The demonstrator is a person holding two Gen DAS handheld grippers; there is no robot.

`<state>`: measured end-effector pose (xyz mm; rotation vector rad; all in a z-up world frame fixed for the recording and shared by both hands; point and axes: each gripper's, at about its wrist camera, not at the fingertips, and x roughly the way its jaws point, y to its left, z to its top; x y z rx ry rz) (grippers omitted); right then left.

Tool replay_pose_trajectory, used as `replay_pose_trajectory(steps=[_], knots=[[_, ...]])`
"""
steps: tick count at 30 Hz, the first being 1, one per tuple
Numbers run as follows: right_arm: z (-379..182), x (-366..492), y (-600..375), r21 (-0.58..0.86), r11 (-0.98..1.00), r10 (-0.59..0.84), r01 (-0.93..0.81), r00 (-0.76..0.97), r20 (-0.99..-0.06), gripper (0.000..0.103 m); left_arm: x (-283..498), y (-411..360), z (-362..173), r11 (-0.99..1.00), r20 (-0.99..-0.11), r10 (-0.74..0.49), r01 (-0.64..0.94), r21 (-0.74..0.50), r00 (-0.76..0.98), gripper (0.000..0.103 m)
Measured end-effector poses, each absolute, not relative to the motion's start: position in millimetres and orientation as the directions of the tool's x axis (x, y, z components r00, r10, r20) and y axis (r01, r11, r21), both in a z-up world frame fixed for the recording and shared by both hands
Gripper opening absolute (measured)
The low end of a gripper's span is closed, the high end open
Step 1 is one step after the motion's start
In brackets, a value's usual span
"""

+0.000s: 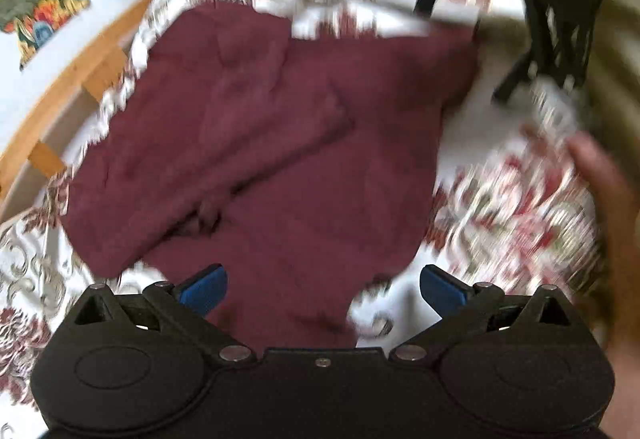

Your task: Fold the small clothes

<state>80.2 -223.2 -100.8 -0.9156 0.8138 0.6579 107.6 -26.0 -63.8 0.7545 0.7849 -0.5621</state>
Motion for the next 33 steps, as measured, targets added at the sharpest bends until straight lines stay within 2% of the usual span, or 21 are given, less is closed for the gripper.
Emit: replay_pose_trajectory(steps=[5,10,11,12,13,14,15,16,17,18,19,20,25,28,33], knots=[[-117,85,-219,-0.48,0.429,0.118,-0.765,0.575,-0.81,0.103,130,-17,-84,0.679,-0.834,-0.003,0.613,0.403,0.552,0.102],[-121,91,-226,-0.538,0.462,0.076,-0.706,0.635,-0.769,0.102,142,-2,-76,0.748,-0.82,0.021,0.535,0.392,0.573,0.082],[-121,91,-228,-0.528,0.463,0.083,-0.712,0.628,-0.774,0.098,141,-3,-75,0.752,-0.816,0.018,0.53,0.392,0.578,0.068],[-120,90,-230,-0.514,0.459,0.096,-0.725,0.616,-0.782,0.09,140,-2,-74,0.753,-0.813,0.009,0.531,0.389,0.582,0.049],[-119,89,-230,-0.509,0.453,0.102,-0.732,0.609,-0.787,0.085,141,-3,-72,0.753,-0.811,-0.005,0.536,0.383,0.586,0.04],[-118,87,-231,-0.506,0.443,0.108,-0.74,0.604,-0.789,0.076,140,-2,-69,0.753,-0.803,-0.022,0.539,0.378,0.595,0.032],[-118,85,-230,-0.505,0.433,0.112,-0.747,0.601,-0.792,0.06,138,-2,-66,0.752,-0.79,-0.034,0.536,0.383,0.612,0.027],[-117,86,-229,-0.505,0.423,0.111,-0.752,0.596,-0.795,0.048,136,-3,-63,0.752,-0.777,-0.045,0.533,0.387,0.628,0.024],[-116,84,-230,-0.51,0.418,0.101,-0.752,0.596,-0.796,0.025,136,-3,-60,0.754,-0.765,-0.058,0.53,0.388,0.641,0.019],[-115,84,-230,-0.512,0.419,0.099,-0.75,0.598,-0.795,0.016,136,-1,-55,0.756,-0.752,-0.069,0.527,0.389,0.655,0.018],[-110,82,-231,-0.518,0.423,0.104,-0.743,0.607,-0.788,0.014,135,-1,-49,0.755,-0.74,-0.076,0.523,0.395,0.668,0.017],[-105,79,-231,-0.526,0.428,0.108,-0.735,0.62,-0.777,0.008,134,-1,-43,0.754,-0.729,-0.077,0.518,0.404,0.681,0.015],[-67,68,-233,-0.594,0.484,0.125,-0.642,0.723,-0.679,0.007,125,8,-8,0.749,-0.675,-0.077,0.49,0.446,0.733,0.013],[-43,57,-231,-0.624,0.506,0.127,-0.596,0.767,-0.629,0.007,114,17,10,0.768,-0.674,-0.092,0.483,0.421,0.733,0.011],[-19,19,-216,-0.667,0.412,0.095,-0.621,0.757,-0.646,0.007,74,25,31,0.737,-0.665,-0.105,0.507,0.446,0.739,0.009]])
